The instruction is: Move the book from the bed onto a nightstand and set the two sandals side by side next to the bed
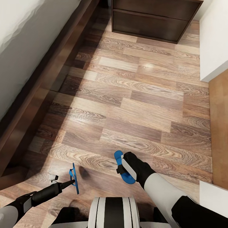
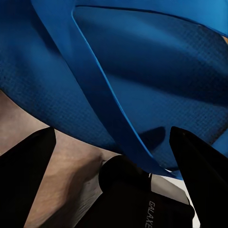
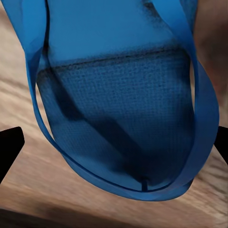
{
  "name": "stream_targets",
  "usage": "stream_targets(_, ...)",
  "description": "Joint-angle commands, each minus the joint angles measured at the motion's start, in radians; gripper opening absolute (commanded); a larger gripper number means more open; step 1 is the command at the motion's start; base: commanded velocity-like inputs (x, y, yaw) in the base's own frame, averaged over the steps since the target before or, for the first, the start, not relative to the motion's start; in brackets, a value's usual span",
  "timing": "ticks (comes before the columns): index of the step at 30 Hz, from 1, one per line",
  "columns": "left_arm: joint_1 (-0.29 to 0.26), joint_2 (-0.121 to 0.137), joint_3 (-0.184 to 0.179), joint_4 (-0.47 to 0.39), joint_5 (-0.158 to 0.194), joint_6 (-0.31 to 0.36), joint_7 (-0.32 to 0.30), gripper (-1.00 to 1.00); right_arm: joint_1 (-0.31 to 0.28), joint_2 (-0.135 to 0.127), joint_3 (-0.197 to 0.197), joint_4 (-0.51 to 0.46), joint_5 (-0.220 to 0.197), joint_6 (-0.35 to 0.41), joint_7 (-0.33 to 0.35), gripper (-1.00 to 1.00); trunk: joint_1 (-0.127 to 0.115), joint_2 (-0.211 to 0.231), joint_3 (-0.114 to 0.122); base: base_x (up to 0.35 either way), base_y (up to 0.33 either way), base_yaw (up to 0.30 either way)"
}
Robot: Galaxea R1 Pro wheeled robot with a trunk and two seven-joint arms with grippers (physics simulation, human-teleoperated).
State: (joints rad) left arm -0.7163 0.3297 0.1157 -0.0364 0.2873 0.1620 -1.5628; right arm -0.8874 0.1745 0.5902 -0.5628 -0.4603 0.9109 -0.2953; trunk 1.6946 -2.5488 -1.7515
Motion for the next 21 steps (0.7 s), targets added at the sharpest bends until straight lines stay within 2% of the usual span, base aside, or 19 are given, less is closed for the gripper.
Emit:
stream_targets(1, 0.000, 0.000, 0.008, 0.000, -0.008, 0.010, -0.003, -1.00, -0.001, 0.000, 0.003, 0.000, -0.010, 0.002, -0.009, 1.00, 0.000, 0.000, 0.000, 0.000, 0.000, 0.000)
stream_targets(4, 0.000, 0.000, 0.007, 0.000, -0.008, 0.010, -0.003, -1.00, -0.001, 0.000, 0.003, 0.000, -0.011, 0.002, -0.009, 1.00, 0.000, 0.000, 0.000, 0.000, 0.000, 0.000)
stream_targets(5, 0.000, 0.000, 0.007, 0.000, -0.008, 0.010, -0.003, -1.00, -0.001, 0.000, 0.003, 0.000, -0.011, 0.002, -0.009, -1.00, 0.000, 0.000, 0.000, 0.000, 0.000, 0.000)
stream_targets(21, 0.000, 0.001, 0.008, 0.001, -0.008, 0.010, -0.003, -1.00, -0.001, 0.000, 0.003, 0.000, -0.011, 0.001, -0.008, -1.00, 0.000, 0.000, 0.000, 0.000, 0.000, 0.000)
